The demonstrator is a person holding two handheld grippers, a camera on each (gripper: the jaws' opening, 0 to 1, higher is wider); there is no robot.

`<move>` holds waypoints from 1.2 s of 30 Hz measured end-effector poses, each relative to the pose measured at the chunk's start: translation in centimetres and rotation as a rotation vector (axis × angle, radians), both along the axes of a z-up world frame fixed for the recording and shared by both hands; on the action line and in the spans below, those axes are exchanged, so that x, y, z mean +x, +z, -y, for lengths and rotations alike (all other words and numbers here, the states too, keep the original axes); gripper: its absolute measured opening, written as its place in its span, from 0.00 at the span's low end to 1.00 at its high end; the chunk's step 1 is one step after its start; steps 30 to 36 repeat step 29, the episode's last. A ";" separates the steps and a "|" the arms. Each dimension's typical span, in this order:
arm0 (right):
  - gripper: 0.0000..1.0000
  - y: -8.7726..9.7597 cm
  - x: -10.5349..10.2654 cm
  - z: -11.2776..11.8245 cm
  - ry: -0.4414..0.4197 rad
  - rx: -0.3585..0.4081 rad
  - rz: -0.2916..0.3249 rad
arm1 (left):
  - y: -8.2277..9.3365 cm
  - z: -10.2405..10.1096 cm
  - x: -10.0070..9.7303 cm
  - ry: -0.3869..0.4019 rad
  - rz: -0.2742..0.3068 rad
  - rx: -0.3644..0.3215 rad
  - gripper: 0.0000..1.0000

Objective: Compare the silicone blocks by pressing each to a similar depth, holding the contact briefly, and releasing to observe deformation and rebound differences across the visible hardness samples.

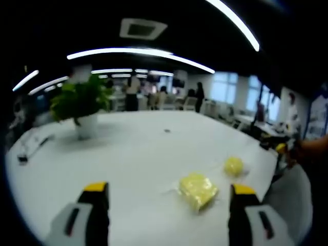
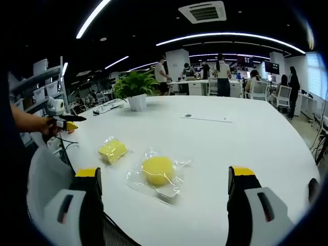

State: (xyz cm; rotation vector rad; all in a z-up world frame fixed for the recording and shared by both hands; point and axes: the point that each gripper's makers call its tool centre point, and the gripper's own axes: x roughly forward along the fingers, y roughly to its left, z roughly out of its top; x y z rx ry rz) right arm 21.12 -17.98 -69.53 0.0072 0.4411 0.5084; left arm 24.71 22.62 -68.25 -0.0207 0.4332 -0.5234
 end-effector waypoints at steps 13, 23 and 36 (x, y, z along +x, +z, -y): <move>0.96 -1.1 -1.2 2.0 -0.062 0.020 -0.006 | -1.3 0.9 -1.8 0.005 -0.015 -0.025 1.00; 0.96 -1.2 -1.5 1.6 -0.082 0.028 -0.040 | -0.8 0.9 -1.0 0.013 -0.009 -0.054 1.00; 0.96 -0.7 -1.4 1.4 -0.073 0.005 0.010 | -0.9 0.9 -1.0 0.014 -0.004 -0.058 1.00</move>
